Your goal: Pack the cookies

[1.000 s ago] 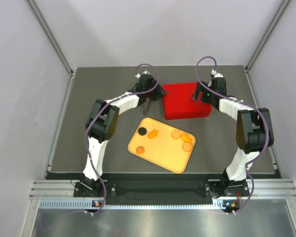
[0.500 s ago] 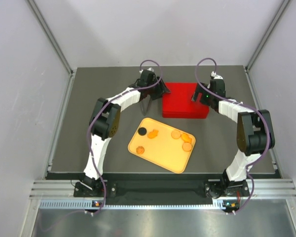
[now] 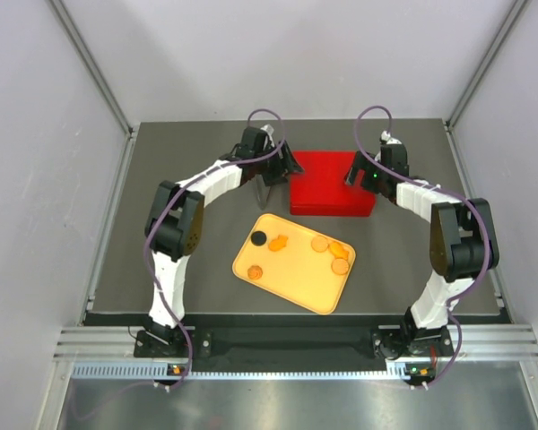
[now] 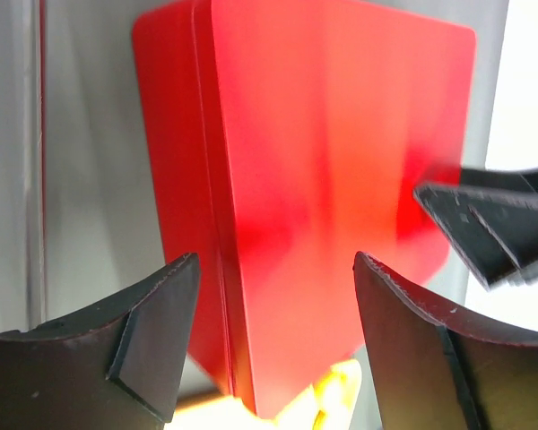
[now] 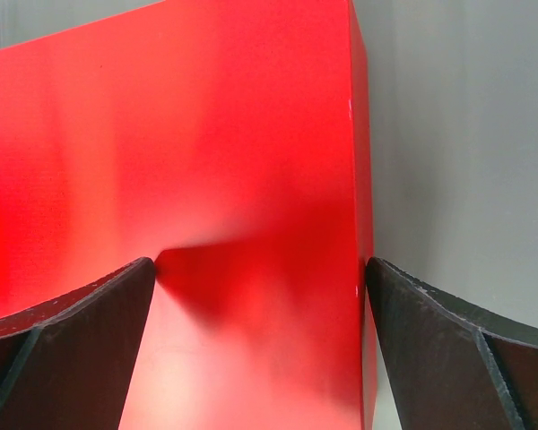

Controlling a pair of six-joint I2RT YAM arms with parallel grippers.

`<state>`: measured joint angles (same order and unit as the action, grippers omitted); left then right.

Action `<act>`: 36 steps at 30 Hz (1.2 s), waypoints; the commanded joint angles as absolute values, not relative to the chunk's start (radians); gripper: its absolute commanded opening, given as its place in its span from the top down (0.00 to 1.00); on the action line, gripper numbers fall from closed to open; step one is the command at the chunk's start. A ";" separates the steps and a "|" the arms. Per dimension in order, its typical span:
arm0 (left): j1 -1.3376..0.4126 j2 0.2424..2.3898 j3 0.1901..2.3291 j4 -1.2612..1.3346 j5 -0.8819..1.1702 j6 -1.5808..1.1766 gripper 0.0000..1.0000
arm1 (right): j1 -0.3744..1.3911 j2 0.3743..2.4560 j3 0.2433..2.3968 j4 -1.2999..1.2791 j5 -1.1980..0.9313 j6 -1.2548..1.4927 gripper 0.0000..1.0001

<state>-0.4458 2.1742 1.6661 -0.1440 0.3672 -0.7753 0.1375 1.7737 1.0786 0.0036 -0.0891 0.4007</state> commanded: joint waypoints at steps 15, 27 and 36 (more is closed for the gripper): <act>-0.425 1.986 1.329 -0.012 0.534 -0.819 0.29 | 0.147 1.807 1.048 -0.106 -0.146 0.394 0.00; -0.465 2.089 1.374 -0.026 0.534 -0.824 0.55 | 0.149 1.786 1.028 -0.098 -0.152 0.402 0.00; -0.506 2.151 1.408 -0.083 0.492 -0.796 0.71 | 0.193 1.786 1.023 -0.098 -0.133 0.402 0.01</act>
